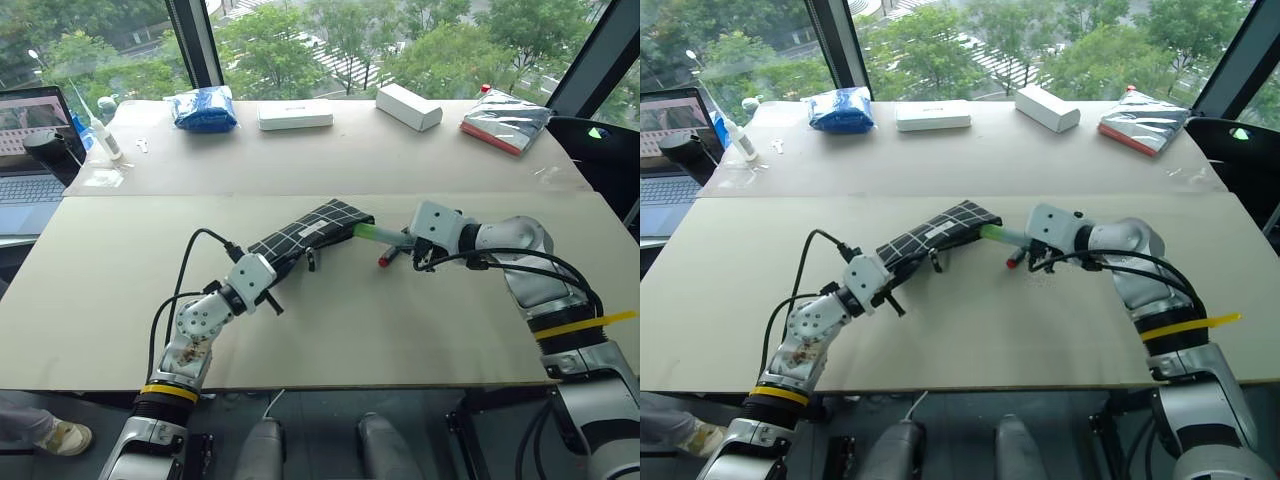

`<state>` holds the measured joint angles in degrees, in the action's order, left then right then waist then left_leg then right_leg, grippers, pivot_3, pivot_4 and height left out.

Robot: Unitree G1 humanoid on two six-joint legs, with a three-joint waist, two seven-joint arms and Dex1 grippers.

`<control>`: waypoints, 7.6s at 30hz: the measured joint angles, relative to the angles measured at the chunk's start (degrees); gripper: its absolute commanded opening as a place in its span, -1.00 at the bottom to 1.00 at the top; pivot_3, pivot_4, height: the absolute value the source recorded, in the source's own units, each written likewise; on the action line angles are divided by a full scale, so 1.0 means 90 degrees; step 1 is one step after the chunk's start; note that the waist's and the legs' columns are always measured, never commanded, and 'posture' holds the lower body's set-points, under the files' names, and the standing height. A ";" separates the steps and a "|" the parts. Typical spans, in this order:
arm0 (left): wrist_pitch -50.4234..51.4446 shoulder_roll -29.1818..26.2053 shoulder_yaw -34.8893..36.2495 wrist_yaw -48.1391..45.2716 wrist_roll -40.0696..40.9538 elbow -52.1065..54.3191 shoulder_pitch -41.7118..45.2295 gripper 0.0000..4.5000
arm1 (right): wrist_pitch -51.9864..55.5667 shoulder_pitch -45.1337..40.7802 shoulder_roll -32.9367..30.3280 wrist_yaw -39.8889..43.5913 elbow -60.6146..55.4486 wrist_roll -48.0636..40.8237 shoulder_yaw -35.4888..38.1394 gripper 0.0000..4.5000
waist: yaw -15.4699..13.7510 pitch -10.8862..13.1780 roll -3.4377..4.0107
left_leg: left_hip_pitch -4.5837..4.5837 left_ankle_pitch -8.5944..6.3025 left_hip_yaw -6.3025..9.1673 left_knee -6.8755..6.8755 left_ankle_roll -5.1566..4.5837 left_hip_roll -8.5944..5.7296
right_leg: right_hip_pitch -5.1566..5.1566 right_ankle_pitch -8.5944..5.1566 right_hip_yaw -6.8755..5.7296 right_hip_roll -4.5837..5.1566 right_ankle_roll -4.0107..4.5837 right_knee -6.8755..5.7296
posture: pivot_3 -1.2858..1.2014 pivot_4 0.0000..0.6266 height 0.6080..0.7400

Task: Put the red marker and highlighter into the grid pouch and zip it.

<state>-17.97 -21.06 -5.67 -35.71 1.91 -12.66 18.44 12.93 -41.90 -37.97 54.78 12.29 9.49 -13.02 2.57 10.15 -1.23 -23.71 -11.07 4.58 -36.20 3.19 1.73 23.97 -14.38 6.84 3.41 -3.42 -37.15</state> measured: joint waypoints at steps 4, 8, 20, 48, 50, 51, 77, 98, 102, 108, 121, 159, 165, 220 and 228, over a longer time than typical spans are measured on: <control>-0.0072 -0.0002 -0.0016 -0.0022 -0.0008 -0.0021 0.0003 -1.00 | 0.0151 -0.0212 0.0153 -0.0071 -0.0061 0.0128 -0.0082 -0.55 | 0.0001 0.0000 0.0000 | 0.0000 0.0000 0.0001 0.0000 0.0000 0.0000 | 0.0000 0.0000 -0.0001 0.0000 0.0000 0.0000 | 0.03 -0.52 1.00; -0.0073 -0.0007 -0.0020 -0.0059 -0.0007 -0.0021 0.0007 -1.00 | 0.0086 -0.0305 0.0316 -0.0170 -0.0116 0.0344 -0.0357 -0.55 | 0.0004 0.0000 0.0001 | 0.0000 0.0000 0.0000 0.0000 0.0000 0.0000 | 0.0002 0.0000 -0.0001 0.0000 0.0000 -0.0001 | 0.03 -0.52 1.00; -0.0060 0.0000 -0.0018 -0.0093 0.0016 -0.0015 0.0009 -1.00 | -0.1881 -0.0333 0.0440 -0.0986 -0.0220 0.1708 -0.1311 -0.55 | 0.0002 -0.0001 0.0001 | -0.0001 0.0000 0.0000 -0.0001 0.0000 0.0000 | 0.0003 0.0001 -0.0002 0.0000 0.0000 -0.0004 | 0.03 -0.52 1.00; 0.2187 -0.0062 0.0077 -0.0959 0.1487 0.1109 -0.0260 -1.00 | -0.4807 -0.0698 0.0181 -0.1923 0.1203 0.2373 -0.1497 -0.05 | 0.0022 -0.0001 0.0000 | 0.0002 0.0000 0.0001 0.0000 0.0001 0.0002 | 0.0001 0.0002 -0.0002 -0.0001 0.0002 -0.0005 | 0.03 -0.52 1.00; 0.2305 -0.0068 0.0120 -0.0972 0.1556 0.1145 -0.0247 -1.00 | -0.4842 -0.0661 0.0147 -0.1810 0.1188 0.2290 -0.1472 0.22 | 0.0027 -0.0001 0.0000 | 0.0003 0.0000 0.0001 -0.0001 0.0001 0.0003 | 0.0001 0.0002 -0.0001 -0.0002 0.0002 -0.0006 | 0.03 -0.52 1.00; 0.2341 -0.0074 0.0134 -0.0970 0.1556 0.1153 -0.0213 -1.00 | -0.4830 -0.0589 0.0150 -0.1771 0.1157 0.2217 -0.1439 0.40 | 0.0027 -0.0001 0.0000 | 0.0003 0.0000 0.0001 0.0000 0.0001 0.0003 | 0.0000 0.0002 -0.0001 -0.0002 0.0002 -0.0006 | 0.03 -0.52 1.00; 0.1813 0.0092 0.0229 -0.0767 0.1152 0.0628 -0.0291 -1.00 | 0.5179 -0.0229 0.1480 -0.3196 -0.1678 -0.3909 0.2565 0.98 | 0.0017 -0.0001 0.0002 | 0.0060 -0.0002 0.0010 -0.0004 -0.0003 0.0008 | -0.0070 0.0000 -0.0010 -0.0008 0.0002 0.0000 | 0.03 -0.52 1.00; 0.1679 0.0284 0.0204 -0.0702 0.0997 0.0492 -0.0163 -1.00 | 0.6681 -0.0403 0.3606 -0.6893 -0.1530 -0.2604 0.3926 0.98 | 0.0127 -0.0003 0.0004 | 0.0051 -0.0002 0.0007 0.0004 -0.0003 0.0007 | -0.0060 0.0001 -0.0009 -0.0005 0.0001 0.0004 | 0.03 -0.52 1.00; 0.1719 0.0285 0.0204 -0.0654 0.0996 0.0579 -0.0191 -1.00 | 0.6373 -0.0489 0.3611 -0.7009 -0.1189 -0.2506 0.3993 0.98 | 0.0145 -0.0003 0.0004 | 0.0053 -0.0002 0.0007 0.0011 -0.0003 0.0008 | -0.0060 0.0000 -0.0009 -0.0006 0.0001 0.0007 | 0.03 -0.52 1.00; 0.1773 0.0287 0.0204 -0.0565 0.0996 0.0704 -0.0209 -1.00 | 0.6123 -0.0491 0.3790 -0.7071 -0.0758 -0.2448 0.3991 0.98 | 0.0164 -0.0002 0.0004 | 0.0053 -0.0002 0.0007 0.0017 -0.0003 0.0008 | -0.0057 0.0000 -0.0008 -0.0007 0.0001 0.0007 | 0.03 -0.52 1.00; 0.1950 0.0352 0.0194 -0.0421 0.0996 0.0922 -0.0281 -1.00 | 0.5946 -0.0375 0.3867 -0.6899 -0.0605 -0.2383 0.3129 0.98 | 0.0164 -0.0002 0.0004 | 0.0052 -0.0002 0.0006 0.0018 -0.0003 0.0008 | -0.0055 0.0000 -0.0008 -0.0007 0.0000 0.0010 | 0.03 -0.52 1.00; 0.2175 0.0366 0.0269 -0.0306 0.1061 0.1064 -0.0245 -1.00 | 0.5807 0.0254 0.3286 -0.6206 -0.1093 -0.1905 0.2055 -0.79 | 0.0173 -0.0009 -0.0006 | 0.0059 -0.0002 0.0005 0.0024 -0.0003 0.0014 | -0.0060 -0.0003 -0.0007 -0.0011 -0.0004 0.0018 | 0.03 -0.52 1.00; 0.2317 0.0377 0.0323 -0.0350 0.1293 0.1103 -0.0240 -1.00 | 0.3466 0.0180 0.2142 -0.4892 -0.0639 -0.1823 0.1714 -0.79 | 0.0160 0.0001 0.0002 | 0.0041 -0.0002 0.0003 0.0025 -0.0003 0.0009 | -0.0052 -0.0005 -0.0005 -0.0007 -0.0007 0.0037 | 0.03 -0.52 1.00; 0.2740 0.0211 0.0244 -0.1059 0.1551 0.1232 -0.0112 -1.00 | -0.5846 -0.0763 0.1030 -0.1783 0.2007 0.1924 -0.1351 -0.24 | 0.0127 0.0007 -0.0005 | 0.0065 -0.0005 0.0001 0.0022 -0.0006 0.0008 | -0.0076 0.0000 -0.0004 -0.0003 -0.0001 0.0039 | 0.03 -0.52 1.00; 0.2736 0.0223 0.0252 -0.0941 0.1555 0.1336 -0.0136 -1.00 | -0.5865 -0.1057 0.1064 -0.1995 0.2368 0.1814 -0.1200 0.19 | 0.0134 0.0007 -0.0005 | 0.0067 -0.0005 0.0003 0.0023 -0.0006 0.0008 | -0.0076 0.0000 -0.0005 -0.0003 -0.0001 0.0035 | 0.03 -0.52 1.00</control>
<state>6.65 -19.06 -3.40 -44.18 15.91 -0.64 17.22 -39.86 -51.42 -28.39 36.83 33.60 25.82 -23.82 3.77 10.22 -1.28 -23.11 -11.12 4.60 -35.99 3.14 1.80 23.29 -14.39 6.80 3.38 -3.43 -36.83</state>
